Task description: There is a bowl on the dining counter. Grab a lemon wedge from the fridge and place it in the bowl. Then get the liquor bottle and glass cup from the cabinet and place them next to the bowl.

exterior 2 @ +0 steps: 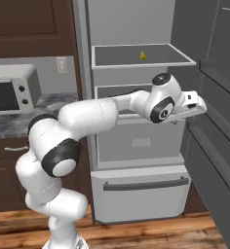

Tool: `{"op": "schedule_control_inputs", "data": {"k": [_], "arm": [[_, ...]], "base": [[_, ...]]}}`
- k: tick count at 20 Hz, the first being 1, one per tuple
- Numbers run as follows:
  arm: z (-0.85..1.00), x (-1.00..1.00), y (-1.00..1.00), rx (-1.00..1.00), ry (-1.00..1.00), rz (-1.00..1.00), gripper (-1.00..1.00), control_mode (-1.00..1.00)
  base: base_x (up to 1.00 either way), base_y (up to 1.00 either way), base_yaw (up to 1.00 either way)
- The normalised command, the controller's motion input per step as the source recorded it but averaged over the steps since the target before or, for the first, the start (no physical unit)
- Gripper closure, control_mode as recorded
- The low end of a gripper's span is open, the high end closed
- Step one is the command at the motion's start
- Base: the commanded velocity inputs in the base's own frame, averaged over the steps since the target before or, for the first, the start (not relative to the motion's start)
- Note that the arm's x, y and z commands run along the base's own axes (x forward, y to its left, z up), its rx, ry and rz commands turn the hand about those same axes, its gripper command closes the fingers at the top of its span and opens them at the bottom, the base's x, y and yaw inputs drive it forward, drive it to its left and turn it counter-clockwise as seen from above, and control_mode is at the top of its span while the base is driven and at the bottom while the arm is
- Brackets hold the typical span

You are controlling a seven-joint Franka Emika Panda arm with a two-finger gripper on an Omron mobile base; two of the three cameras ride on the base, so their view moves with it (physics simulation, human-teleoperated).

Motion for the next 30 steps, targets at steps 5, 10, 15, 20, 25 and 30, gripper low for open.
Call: {"op": "schedule_control_inputs", "data": {"k": [5,10,15,20,25,30], "arm": [[0.59,-0.37,1.00,0.18,0.00,0.17,-1.00,-1.00],[0.36,-0.29,1.00,0.12,0.00,0.10,-1.00,-1.00],[0.05,-0.24,0.76,0.06,0.00,0.01,-1.00,-1.00],[0.00,-0.41,0.45,0.00,0.00,-0.03,-1.00,-1.00],[0.00,-0.60,0.58,0.00,0.00,-0.17,-1.00,-1.00],[0.04,-0.48,0.71,0.01,0.00,-0.27,-1.00,-1.00]], "base": [[0.00,0.00,0.00],[0.00,0.00,0.00],[0.00,0.00,0.00],[0.00,0.00,0.00],[0.00,0.00,0.00],[0.00,0.00,0.00]]}}
